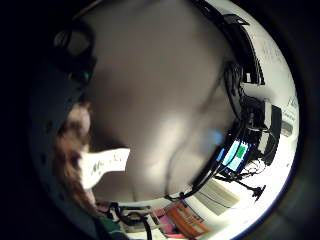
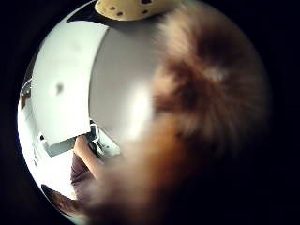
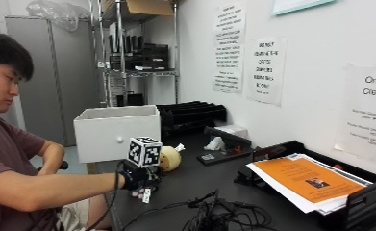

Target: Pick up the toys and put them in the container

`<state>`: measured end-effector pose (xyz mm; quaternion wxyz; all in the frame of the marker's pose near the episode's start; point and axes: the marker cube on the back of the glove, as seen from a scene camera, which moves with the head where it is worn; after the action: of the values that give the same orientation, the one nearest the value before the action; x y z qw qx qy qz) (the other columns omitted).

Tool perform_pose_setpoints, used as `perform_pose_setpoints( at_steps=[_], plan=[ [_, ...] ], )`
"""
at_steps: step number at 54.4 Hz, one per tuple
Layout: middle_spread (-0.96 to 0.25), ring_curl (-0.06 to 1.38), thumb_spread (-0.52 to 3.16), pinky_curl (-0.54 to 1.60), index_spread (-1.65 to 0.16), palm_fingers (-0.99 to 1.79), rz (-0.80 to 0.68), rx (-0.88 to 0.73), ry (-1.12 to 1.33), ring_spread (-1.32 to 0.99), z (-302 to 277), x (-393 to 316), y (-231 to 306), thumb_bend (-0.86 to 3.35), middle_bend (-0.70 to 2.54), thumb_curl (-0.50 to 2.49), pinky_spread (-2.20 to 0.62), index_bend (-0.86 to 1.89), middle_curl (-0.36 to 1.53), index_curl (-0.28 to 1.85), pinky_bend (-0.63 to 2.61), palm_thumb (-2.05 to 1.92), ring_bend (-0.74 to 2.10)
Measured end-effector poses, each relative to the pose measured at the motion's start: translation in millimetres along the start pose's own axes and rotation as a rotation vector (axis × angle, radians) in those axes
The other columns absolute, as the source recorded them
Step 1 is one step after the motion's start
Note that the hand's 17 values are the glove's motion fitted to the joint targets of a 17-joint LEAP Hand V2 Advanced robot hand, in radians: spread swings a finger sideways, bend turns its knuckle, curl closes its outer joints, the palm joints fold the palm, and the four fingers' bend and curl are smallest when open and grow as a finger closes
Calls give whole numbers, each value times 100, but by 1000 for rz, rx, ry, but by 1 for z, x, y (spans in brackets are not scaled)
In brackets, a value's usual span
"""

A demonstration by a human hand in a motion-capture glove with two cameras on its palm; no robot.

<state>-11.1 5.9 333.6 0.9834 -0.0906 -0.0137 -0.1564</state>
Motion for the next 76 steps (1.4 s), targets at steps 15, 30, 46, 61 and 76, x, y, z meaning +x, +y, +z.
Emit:
perform_pose_setpoints(
  at_steps=[15, 30, 46, 61, 76],
  plan=[
    [-29, 67, 99, 42, -28, 127, 39, 92, -29, -37, -120, -9, -14, 12, 90, 57, -34, 45, 65, 32, 91, 48, 117],
    [-29, 74, 77, 50, -31, 116, 37, 282, 57, -39, -304, -54, -12, 4, 116, 69, -39, 81, 83, 53, 104, 48, 132],
    [-26, 76, 68, 54, -30, 108, -124, 361, 83, -38, -370, -201, -55, 0, 124, 80, -39, 90, 90, 70, 111, 50, 139],
    [-25, 76, 64, 55, -29, 105, -362, 331, 55, -37, -347, -362, -94, -1, 125, 87, -39, 86, 94, 82, 114, 49, 143],
    [-25, 75, 64, 55, -30, 99, -542, 393, -43, -36, -328, -427, -96, -2, 120, 92, -39, 76, 96, 93, 115, 49, 143]
  ],
)
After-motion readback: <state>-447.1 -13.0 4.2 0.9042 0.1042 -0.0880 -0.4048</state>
